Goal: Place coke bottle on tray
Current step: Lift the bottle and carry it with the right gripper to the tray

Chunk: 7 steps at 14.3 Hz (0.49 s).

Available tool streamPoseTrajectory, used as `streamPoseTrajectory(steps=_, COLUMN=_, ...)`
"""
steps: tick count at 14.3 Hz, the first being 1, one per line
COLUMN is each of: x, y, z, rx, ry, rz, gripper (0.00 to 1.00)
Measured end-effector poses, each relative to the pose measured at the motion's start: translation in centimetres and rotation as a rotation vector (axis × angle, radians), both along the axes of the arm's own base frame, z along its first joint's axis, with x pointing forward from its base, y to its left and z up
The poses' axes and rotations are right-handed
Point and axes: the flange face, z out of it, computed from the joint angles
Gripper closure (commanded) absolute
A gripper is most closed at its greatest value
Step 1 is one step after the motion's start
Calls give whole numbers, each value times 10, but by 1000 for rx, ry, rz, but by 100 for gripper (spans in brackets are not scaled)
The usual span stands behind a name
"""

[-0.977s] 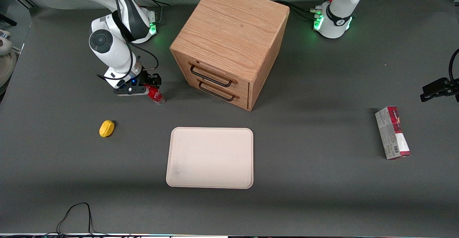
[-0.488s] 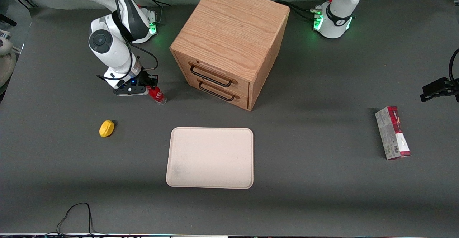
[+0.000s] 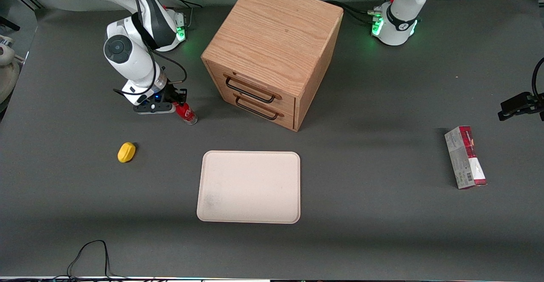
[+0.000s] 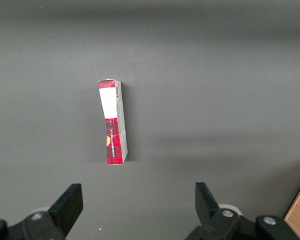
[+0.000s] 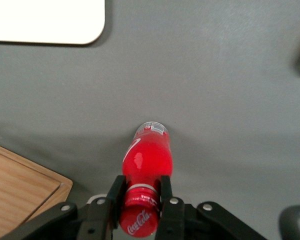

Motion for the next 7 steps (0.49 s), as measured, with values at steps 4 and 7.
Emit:
streamPoseTrajectory(steps=4, x=57, y=-9, z=105, rx=-4, ry=47, rz=-45, gripper=100)
streamPoseTrajectory(steps=7, x=105, y=-6, z=178, rx=-17, ry=112, rz=-53, gripper=100)
